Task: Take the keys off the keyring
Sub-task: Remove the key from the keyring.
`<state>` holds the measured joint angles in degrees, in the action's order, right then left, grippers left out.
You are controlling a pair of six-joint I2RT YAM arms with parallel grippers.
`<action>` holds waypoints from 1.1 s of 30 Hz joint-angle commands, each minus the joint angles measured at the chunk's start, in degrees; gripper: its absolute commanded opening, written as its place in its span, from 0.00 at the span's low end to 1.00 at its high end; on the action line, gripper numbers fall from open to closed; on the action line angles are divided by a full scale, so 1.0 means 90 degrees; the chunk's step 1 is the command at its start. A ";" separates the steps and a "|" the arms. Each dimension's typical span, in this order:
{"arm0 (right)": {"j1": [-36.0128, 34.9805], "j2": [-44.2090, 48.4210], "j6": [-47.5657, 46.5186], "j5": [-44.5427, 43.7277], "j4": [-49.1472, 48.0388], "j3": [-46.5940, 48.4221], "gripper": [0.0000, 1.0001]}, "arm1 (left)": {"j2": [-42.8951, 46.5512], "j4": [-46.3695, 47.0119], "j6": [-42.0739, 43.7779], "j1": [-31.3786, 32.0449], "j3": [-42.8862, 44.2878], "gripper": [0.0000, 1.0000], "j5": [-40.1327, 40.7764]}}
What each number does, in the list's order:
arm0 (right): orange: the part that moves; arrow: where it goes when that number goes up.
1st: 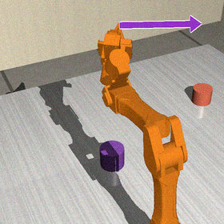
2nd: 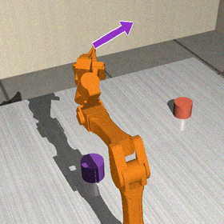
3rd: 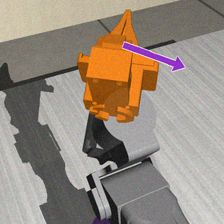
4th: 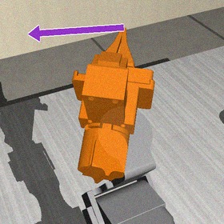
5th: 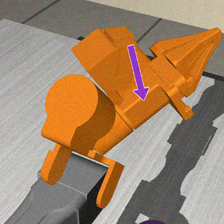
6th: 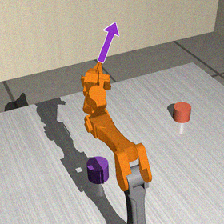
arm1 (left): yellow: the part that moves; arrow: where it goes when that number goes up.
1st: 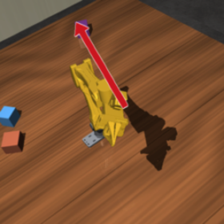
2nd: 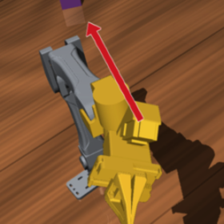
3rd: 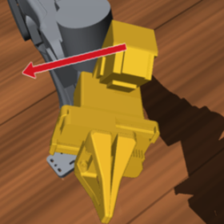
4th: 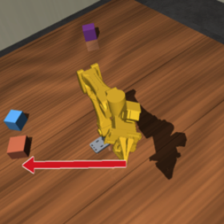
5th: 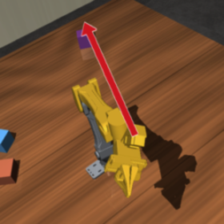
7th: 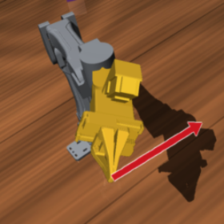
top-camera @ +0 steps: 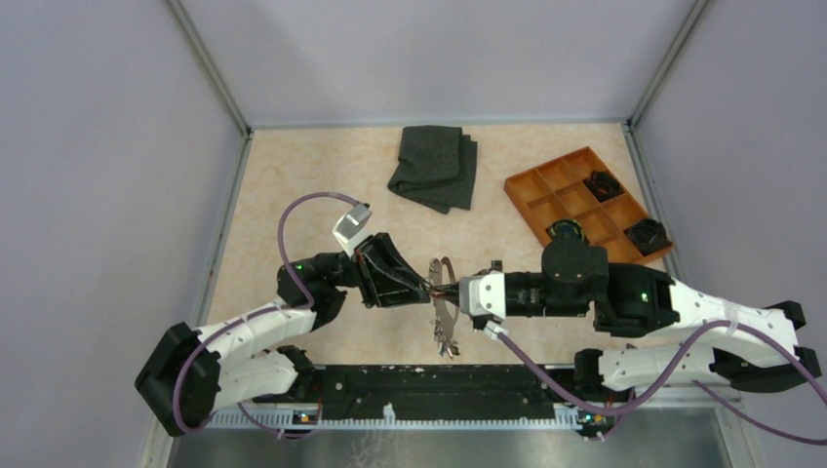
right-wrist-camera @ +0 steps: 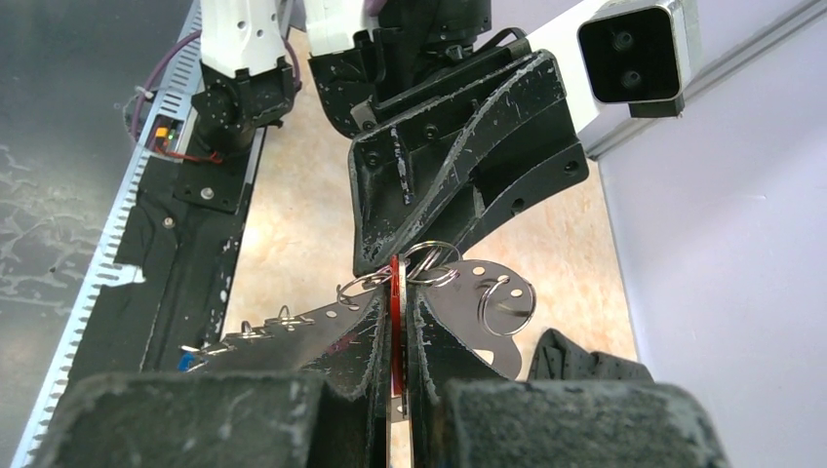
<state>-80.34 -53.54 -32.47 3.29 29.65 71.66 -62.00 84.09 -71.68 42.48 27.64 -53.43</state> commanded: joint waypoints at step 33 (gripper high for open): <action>0.0045 0.0175 -0.0261 -0.1673 -0.0937 -0.0665 0.00 | -0.0316 0.2062 -0.1508 -0.0062 -0.0379 0.00 0.1318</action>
<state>-80.34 -52.03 -34.09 -7.99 24.53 66.98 -63.77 84.09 -80.20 42.13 25.80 -45.47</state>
